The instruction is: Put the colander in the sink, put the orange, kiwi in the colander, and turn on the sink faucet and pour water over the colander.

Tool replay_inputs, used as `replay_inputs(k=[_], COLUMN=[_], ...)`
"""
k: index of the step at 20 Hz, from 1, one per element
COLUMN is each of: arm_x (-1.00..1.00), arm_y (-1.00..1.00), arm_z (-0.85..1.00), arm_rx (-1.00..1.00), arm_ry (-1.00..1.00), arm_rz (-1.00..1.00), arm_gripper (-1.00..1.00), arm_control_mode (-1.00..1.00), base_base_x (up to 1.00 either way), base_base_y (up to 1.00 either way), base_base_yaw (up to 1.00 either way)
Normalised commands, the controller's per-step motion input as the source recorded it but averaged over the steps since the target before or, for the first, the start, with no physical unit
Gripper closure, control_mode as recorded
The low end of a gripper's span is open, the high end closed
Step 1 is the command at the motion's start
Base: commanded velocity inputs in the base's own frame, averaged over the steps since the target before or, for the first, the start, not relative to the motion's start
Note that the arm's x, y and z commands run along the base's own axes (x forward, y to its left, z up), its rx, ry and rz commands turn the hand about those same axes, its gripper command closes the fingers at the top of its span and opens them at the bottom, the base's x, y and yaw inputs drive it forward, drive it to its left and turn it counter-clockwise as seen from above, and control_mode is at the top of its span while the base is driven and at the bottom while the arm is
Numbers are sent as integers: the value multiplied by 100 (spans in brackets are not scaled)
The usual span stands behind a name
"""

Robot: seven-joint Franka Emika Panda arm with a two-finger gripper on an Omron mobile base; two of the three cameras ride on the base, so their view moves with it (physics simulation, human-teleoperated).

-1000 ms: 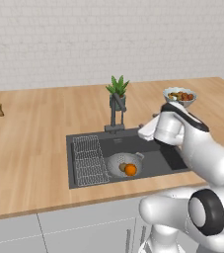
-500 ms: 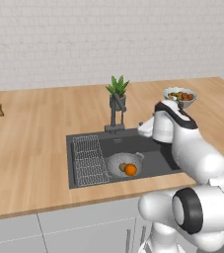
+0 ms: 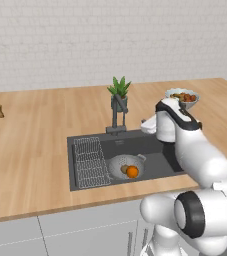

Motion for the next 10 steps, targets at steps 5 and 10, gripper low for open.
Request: replay_inputs(k=[5,10], arm_x=[3,8], arm_y=[0,0], arm_z=[-4,-7], arm_rx=[5,8], arm_ry=[0,0], arm_rz=[4,8], arm_gripper=[-100,-100], arm_control_mode=[-100,-100], base_base_x=[0,0], base_base_y=[0,0], base_base_yaw=[0,0])
